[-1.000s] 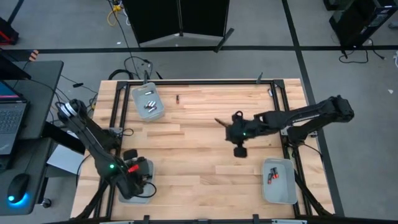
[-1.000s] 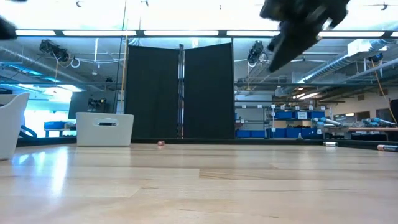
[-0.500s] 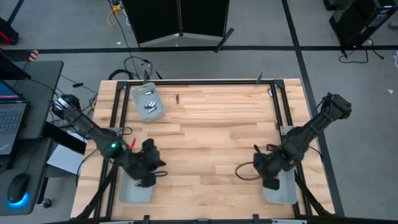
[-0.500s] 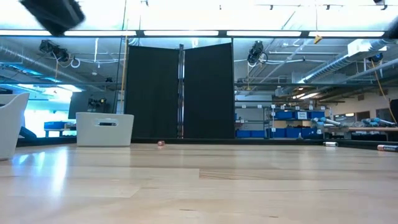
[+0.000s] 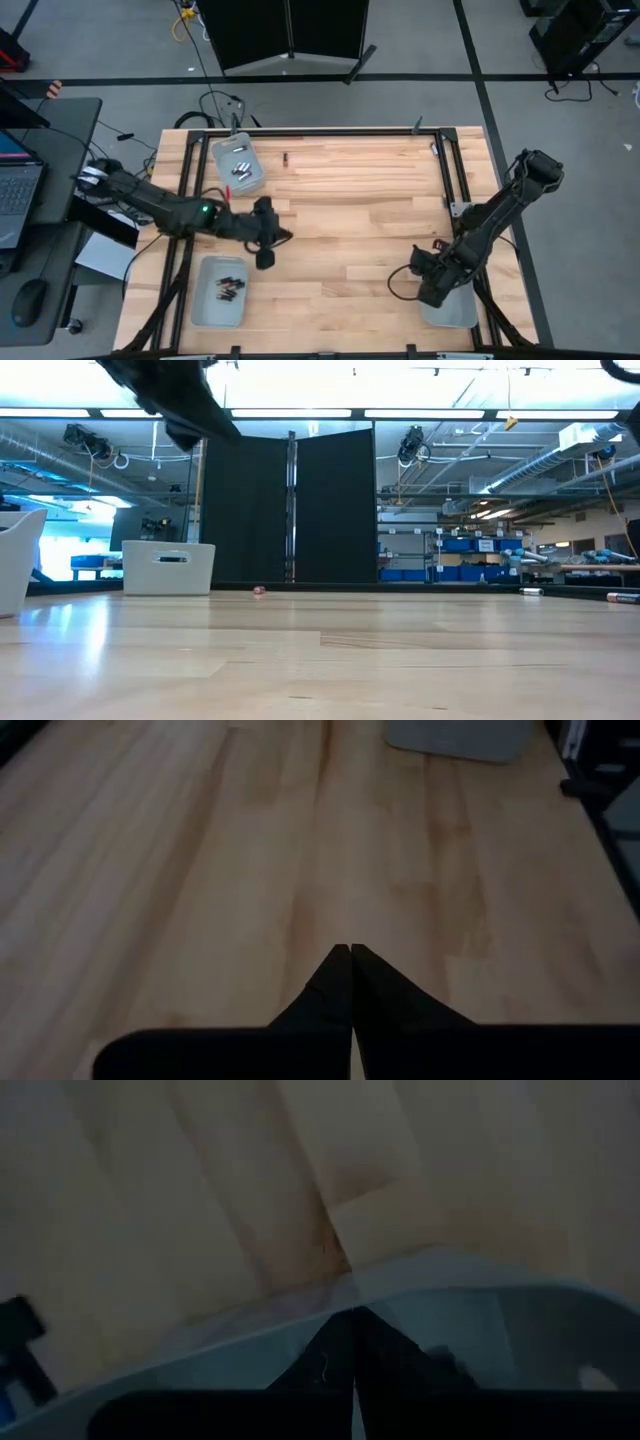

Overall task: Sort batteries
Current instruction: Adjust the bottom right gray bin

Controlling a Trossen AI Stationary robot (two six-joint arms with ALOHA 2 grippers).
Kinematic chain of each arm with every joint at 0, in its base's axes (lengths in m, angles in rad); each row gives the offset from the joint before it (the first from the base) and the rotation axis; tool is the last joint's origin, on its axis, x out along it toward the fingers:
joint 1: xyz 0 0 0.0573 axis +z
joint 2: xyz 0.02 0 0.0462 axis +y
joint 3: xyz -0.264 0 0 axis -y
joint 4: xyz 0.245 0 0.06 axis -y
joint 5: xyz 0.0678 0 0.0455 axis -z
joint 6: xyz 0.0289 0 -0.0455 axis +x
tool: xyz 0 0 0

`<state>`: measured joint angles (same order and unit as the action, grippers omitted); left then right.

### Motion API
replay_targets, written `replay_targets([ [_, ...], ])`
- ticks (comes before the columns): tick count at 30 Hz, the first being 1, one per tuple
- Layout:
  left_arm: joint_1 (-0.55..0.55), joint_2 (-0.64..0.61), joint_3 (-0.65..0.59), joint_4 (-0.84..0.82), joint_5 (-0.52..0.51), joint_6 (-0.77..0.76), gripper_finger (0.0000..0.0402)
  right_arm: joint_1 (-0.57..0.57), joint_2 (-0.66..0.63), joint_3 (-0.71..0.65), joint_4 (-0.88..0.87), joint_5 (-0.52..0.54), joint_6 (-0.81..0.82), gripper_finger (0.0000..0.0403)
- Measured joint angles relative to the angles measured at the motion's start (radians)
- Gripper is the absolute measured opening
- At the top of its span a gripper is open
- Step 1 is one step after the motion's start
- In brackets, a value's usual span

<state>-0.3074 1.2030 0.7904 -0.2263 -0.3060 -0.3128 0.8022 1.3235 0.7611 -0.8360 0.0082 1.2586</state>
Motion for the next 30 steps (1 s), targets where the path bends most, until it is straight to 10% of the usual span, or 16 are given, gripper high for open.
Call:
replay_targets([
  [13, 0.14, 0.0, -0.03, 0.128, 0.128, 0.149, 0.0004, -0.038, 0.015, -0.033, 0.234, 0.111, -0.068, 0.0012],
  [30, 0.153, 0.0, -0.03, 0.126, 0.124, 0.153, 0.0004, -0.242, 0.248, 0.179, 0.357, 0.046, -0.57, 0.0012],
])
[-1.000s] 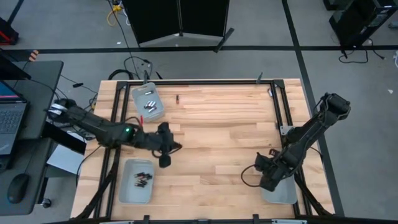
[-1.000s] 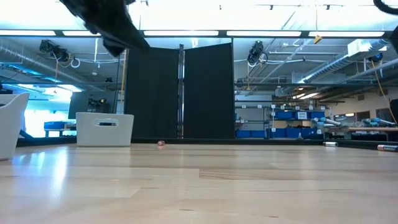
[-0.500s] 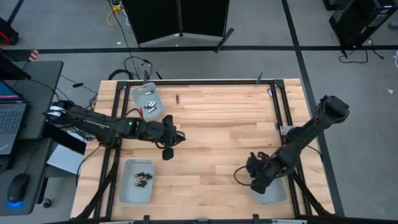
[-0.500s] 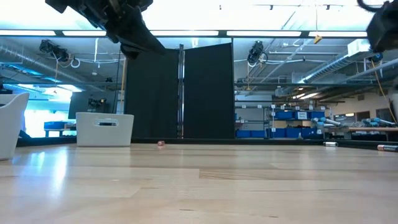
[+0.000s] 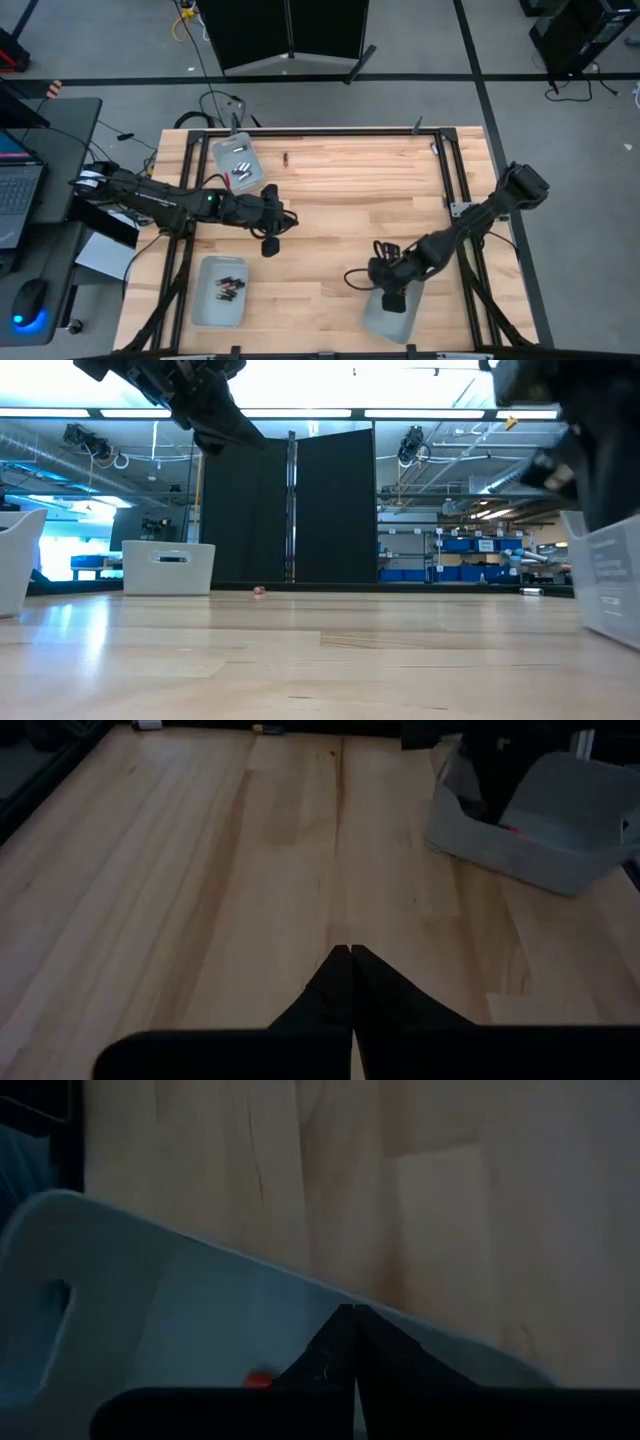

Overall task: Sort batteries
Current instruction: Adjust the bottom right gray bin, then put the silver battery into the top left gray bin

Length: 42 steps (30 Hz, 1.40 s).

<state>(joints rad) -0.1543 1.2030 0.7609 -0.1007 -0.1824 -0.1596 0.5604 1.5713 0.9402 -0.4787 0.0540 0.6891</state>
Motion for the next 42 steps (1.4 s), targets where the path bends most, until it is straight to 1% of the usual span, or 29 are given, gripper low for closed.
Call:
replay_targets([
  [5, 0.0, 0.0, 0.0, 0.003, -0.022, -0.001, 0.0004, -0.02, -0.04, 0.071, -0.134, 0.003, -0.027, 0.0012],
  [8, 0.0, 0.0, 0.0, 0.002, -0.028, -0.001, 0.0004, -0.03, -0.074, 0.11, -0.23, 0.009, 0.009, 0.0012],
  [12, 0.0, 0.0, 0.0, -0.007, -0.018, -0.001, 0.0005, -0.035, -0.085, 0.104, -0.387, -0.04, 0.062, 0.0012],
  [16, 0.0, 0.0, 0.0, -0.007, -0.016, -0.001, 0.0005, -0.053, -0.083, 0.084, -0.44, -0.073, 0.075, 0.0012],
  [20, -0.001, 0.0, 0.0, -0.006, -0.015, -0.001, 0.0005, -0.087, -0.083, 0.079, -0.437, -0.016, 0.037, 0.0012],
  [24, -0.001, 0.0, 0.0, -0.006, -0.025, -0.001, 0.0005, -0.119, -0.083, 0.08, -0.413, 0.015, -0.033, 0.0012],
  [27, -0.001, 0.0, 0.0, -0.002, -0.033, 0.001, 0.0005, -0.135, -0.082, 0.128, -0.418, 0.06, -0.1, 0.0012],
  [29, -0.001, 0.0, 0.0, 0.013, -0.035, 0.02, 0.0005, -0.152, -0.091, 0.179, -0.448, 0.113, -0.147, 0.0013],
  [30, -0.001, 0.0, 0.0, 0.028, -0.036, 0.026, 0.0005, -0.173, -0.097, 0.203, -0.483, 0.14, -0.165, 0.0012],
  [32, 0.004, 0.0, -0.03, 0.129, -0.027, 0.03, 0.0005, -0.235, -0.11, 0.245, -0.572, 0.204, -0.181, 0.0012],
  [35, 0.031, 0.0, -0.112, 0.304, 0.06, 0.032, 0.0003, -0.37, -0.136, 0.267, -0.658, 0.263, -0.226, 0.0012],
  [37, 0.056, 0.0, -0.166, 0.414, 0.102, 0.02, 0.0003, -0.486, -0.158, 0.263, -0.677, 0.267, -0.263, 0.0012],
  [40, 0.084, 0.0, -0.232, 0.56, 0.13, 0.01, 0.0002, -0.681, -0.17, 0.249, -0.704, 0.268, -0.349, 0.0012],
  [42, 0.095, 0.0, -0.261, 0.627, 0.147, 0.014, 0.0002, -0.814, -0.165, 0.247, -0.701, 0.268, -0.417, 0.0012],
])
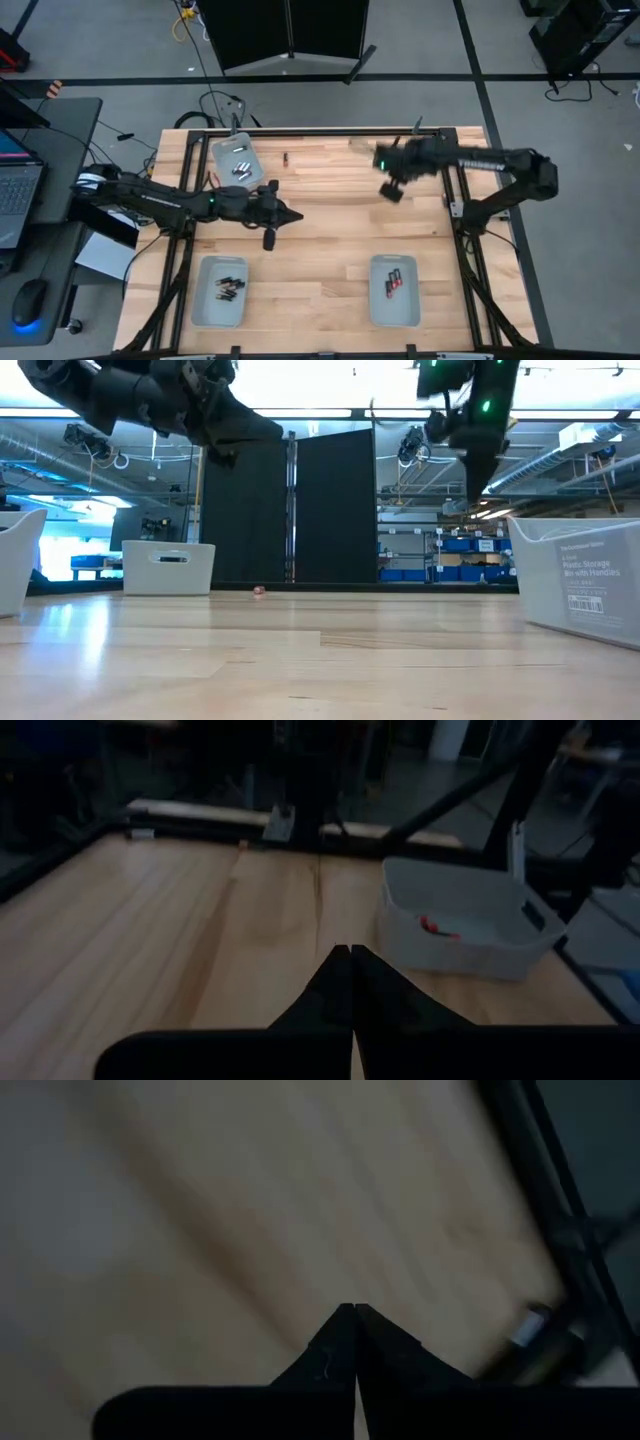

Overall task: Sort batteries
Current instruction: Put the silver battery into the top left gray bin

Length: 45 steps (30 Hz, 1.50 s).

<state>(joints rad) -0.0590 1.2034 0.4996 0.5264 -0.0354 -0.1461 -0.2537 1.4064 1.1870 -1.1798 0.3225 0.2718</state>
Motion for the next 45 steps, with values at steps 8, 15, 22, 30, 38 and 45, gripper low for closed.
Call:
replay_targets([
  [8, 0.014, 0.0, -0.011, 0.027, 0.015, 0.035, 0.0003, -0.46, 0.107, -0.001, 0.043, -0.035, -0.119, 0.0018],
  [15, 0.013, 0.0, -0.011, 0.021, 0.015, 0.037, 0.0004, -0.679, 0.24, -0.002, 0.113, -0.035, -0.167, 0.0039],
  [22, 0.013, 0.0, -0.011, 0.022, 0.015, 0.038, 0.0004, -0.792, 0.351, 0.008, 0.159, -0.007, -0.193, 0.0081],
  [30, 0.013, 0.0, -0.011, 0.02, 0.015, 0.038, 0.0005, -0.821, 0.458, 0.025, 0.229, 0.0, -0.204, 0.0122],
  [38, 0.013, 0.0, -0.012, 0.014, 0.015, 0.038, 0.0005, -0.838, 0.55, 0.124, 0.185, 0.034, -0.208, 0.0117],
  [45, 0.013, 0.0, -0.012, 0.012, 0.015, 0.039, 0.0005, -0.827, 0.611, 0.278, -0.052, 0.075, -0.311, 0.0051],
])
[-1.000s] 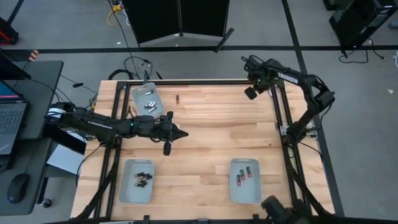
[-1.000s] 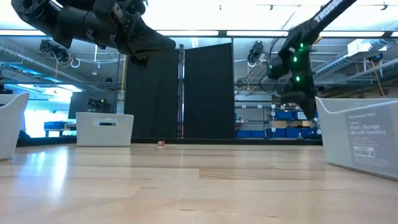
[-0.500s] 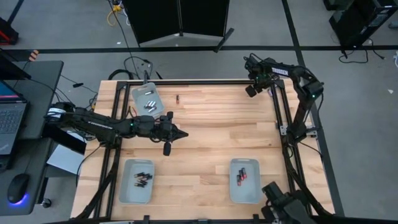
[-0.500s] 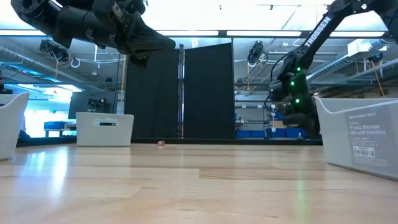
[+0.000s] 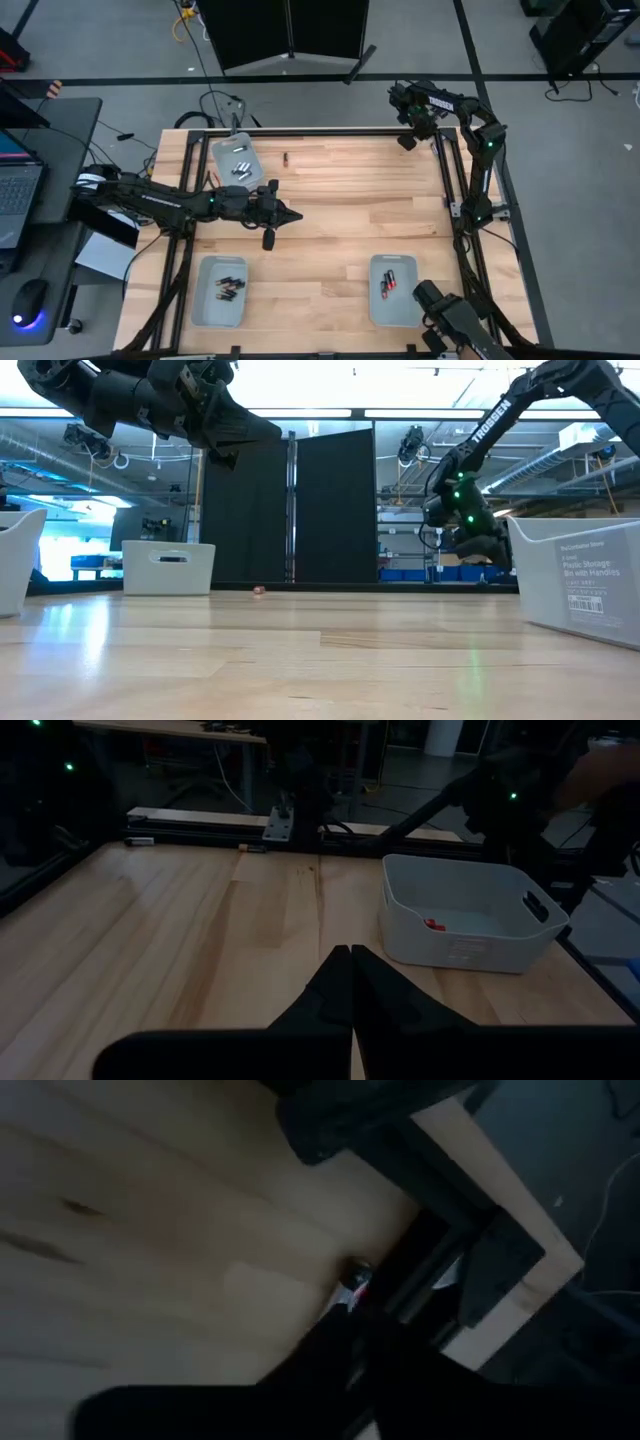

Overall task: Sort batteries
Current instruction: Put the silver battery into the top left gray bin

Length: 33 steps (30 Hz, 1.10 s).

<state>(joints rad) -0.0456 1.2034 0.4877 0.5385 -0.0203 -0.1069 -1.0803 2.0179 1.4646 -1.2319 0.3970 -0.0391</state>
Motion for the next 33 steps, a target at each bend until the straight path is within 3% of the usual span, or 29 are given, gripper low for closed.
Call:
replay_targets([
  [3, 0.0, 0.0, 0.0, -0.002, 0.004, 0.006, 0.0005, 0.0, 0.037, 0.032, -0.06, 0.014, -0.017, 0.0011],
  [14, 0.0, 0.0, 0.0, -0.022, 0.004, 0.028, 0.0005, 0.025, 0.164, 0.035, -0.127, 0.192, -0.139, 0.0007],
  [33, 0.0, 0.0, 0.0, -0.036, 0.003, 0.028, 0.0005, -0.003, 0.172, 0.035, -0.123, 0.111, -0.28, 0.0012],
])
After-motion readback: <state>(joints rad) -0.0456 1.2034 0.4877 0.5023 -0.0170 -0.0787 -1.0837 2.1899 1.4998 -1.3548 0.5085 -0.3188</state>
